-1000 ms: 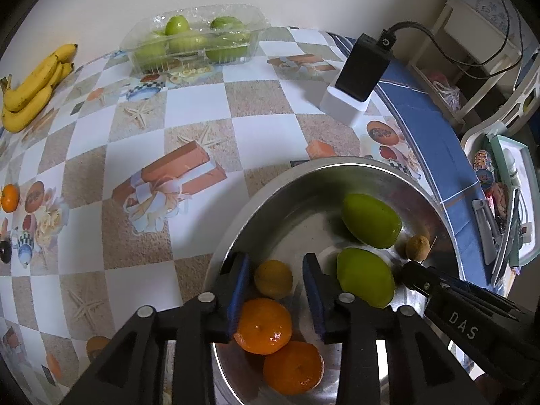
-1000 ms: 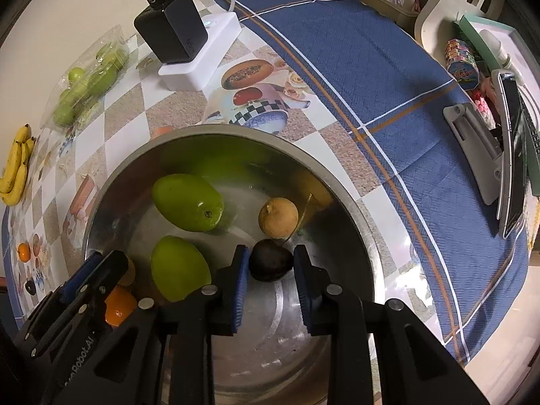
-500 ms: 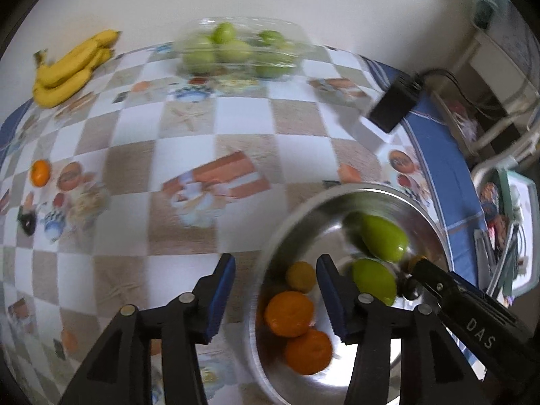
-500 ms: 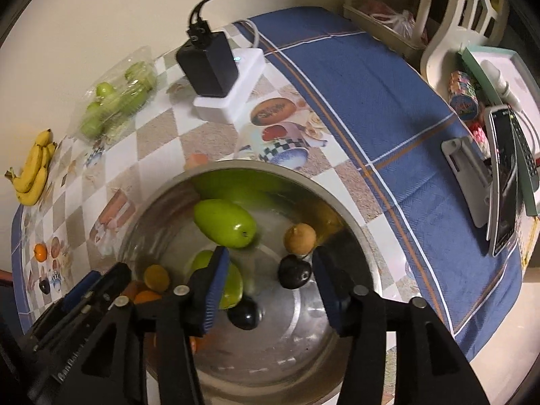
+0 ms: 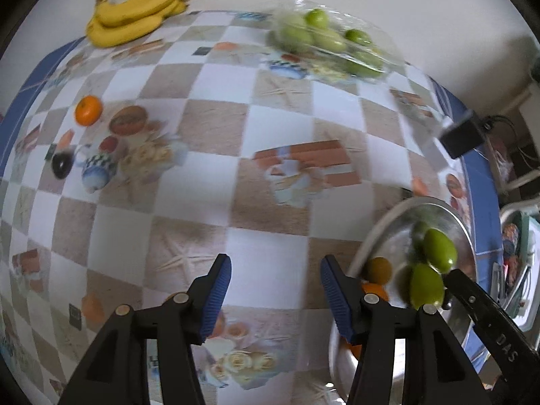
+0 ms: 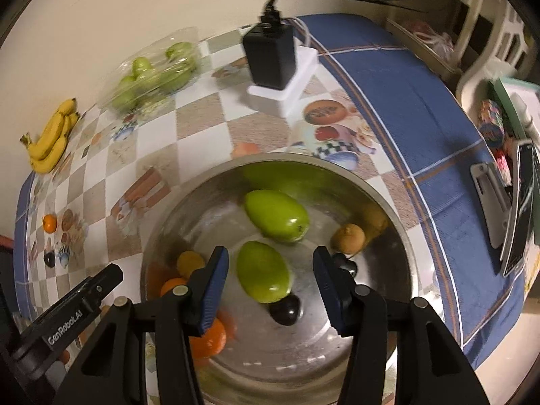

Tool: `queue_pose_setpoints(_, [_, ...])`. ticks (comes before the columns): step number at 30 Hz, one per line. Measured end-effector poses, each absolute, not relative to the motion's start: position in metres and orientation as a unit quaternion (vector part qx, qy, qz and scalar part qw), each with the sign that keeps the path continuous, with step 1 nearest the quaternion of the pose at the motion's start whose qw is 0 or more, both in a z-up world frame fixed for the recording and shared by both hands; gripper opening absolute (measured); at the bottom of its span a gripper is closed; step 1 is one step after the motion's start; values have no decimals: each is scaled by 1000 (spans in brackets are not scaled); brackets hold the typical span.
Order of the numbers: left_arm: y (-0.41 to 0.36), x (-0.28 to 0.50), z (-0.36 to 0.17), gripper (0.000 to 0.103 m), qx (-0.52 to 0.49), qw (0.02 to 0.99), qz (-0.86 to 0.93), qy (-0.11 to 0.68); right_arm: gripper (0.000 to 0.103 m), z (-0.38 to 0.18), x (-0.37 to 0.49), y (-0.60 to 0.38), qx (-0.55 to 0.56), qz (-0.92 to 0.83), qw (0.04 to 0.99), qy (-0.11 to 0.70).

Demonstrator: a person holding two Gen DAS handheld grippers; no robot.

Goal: Organize fruits
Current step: 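Withdraw both open tools from the bowl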

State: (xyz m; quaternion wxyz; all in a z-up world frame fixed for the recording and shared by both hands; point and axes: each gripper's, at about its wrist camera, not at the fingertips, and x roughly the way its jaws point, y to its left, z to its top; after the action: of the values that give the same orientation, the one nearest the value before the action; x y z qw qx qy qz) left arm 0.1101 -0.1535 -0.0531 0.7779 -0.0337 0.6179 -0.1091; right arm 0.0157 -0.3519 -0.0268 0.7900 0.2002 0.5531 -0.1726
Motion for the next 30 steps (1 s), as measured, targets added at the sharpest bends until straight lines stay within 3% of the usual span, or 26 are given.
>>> queue_pose_setpoints(5, [-144, 112, -55, 62, -40, 777, -96, 621, 53, -27, 21, -345, 190, -166, 793, 554])
queue_pose_setpoints(10, [-139, 113, -62, 80, -34, 775, -74, 626, 68, -33, 23, -343, 188, -164, 791, 558])
queue_pose_setpoints(14, [-134, 114, -68, 84, -30, 775, -55, 629, 71, -40, 25, -341, 188, -161, 787, 564])
queue_pose_setpoints(18, [-129, 115, -73, 97, -32, 773, -42, 632, 76, -45, 27, -340, 187, -157, 788, 566])
queue_pose_setpoints(20, [-127, 115, -75, 97, -34, 772, -40, 633, 85, -47, 28, -339, 186, -155, 788, 566])
queue_pose_setpoints(26, [-122, 116, -75, 103, -39, 776, -31, 629, 88, -48, 30, -338, 182, -151, 793, 562])
queue_pose_setpoints(28, [-119, 117, -75, 103, -37, 779, -26, 625, 103, -47, 30, -338, 183, -150, 795, 559])
queue_pose_setpoints(30, [-118, 117, -75, 103, -34, 779, -25, 625, 103, -46, 30, -337, 185, -149, 796, 557])
